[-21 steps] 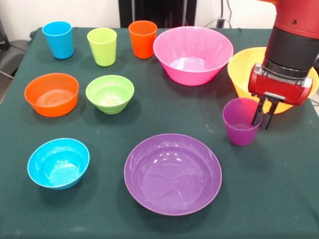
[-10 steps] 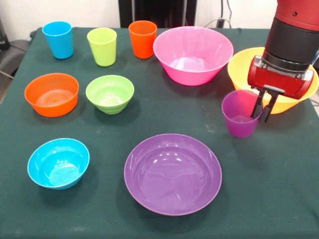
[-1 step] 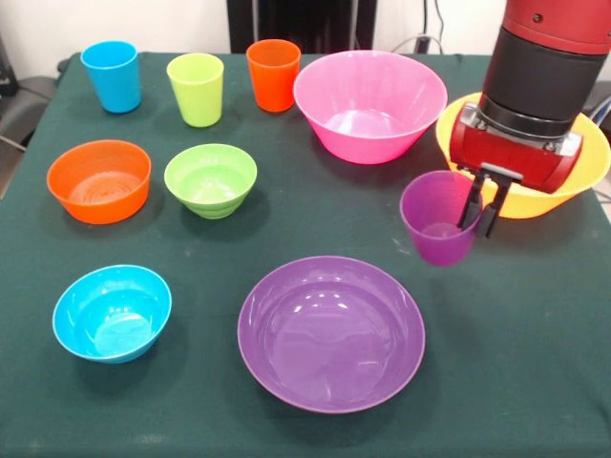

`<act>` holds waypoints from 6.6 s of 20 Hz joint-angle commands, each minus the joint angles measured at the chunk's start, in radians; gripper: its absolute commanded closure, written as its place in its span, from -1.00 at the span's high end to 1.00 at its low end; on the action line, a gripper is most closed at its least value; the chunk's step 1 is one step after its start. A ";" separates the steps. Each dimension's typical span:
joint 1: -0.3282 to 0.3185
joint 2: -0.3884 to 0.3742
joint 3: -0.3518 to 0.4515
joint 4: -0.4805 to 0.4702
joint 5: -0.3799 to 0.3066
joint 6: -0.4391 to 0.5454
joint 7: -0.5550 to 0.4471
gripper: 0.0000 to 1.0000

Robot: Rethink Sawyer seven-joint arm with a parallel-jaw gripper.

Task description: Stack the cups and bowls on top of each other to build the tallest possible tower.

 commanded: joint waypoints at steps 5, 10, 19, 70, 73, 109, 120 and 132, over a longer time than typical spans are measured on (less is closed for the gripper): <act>-0.057 0.024 0.077 -0.273 -0.062 0.347 -0.022 -1.00; -0.058 0.040 0.064 -0.324 -0.070 0.373 -0.016 -1.00; -0.115 0.072 0.096 -0.335 -0.102 0.305 -0.112 -1.00; -0.257 0.137 0.248 -0.200 -0.340 0.004 -0.124 -1.00; -0.263 0.132 0.252 -0.185 -0.351 -0.004 -0.127 -1.00; -0.250 0.136 0.230 -0.163 -0.403 -0.060 -0.090 1.00; -0.249 0.145 0.233 -0.160 -0.395 -0.071 -0.080 1.00; -0.252 0.060 0.263 -0.134 -0.362 0.031 -0.119 1.00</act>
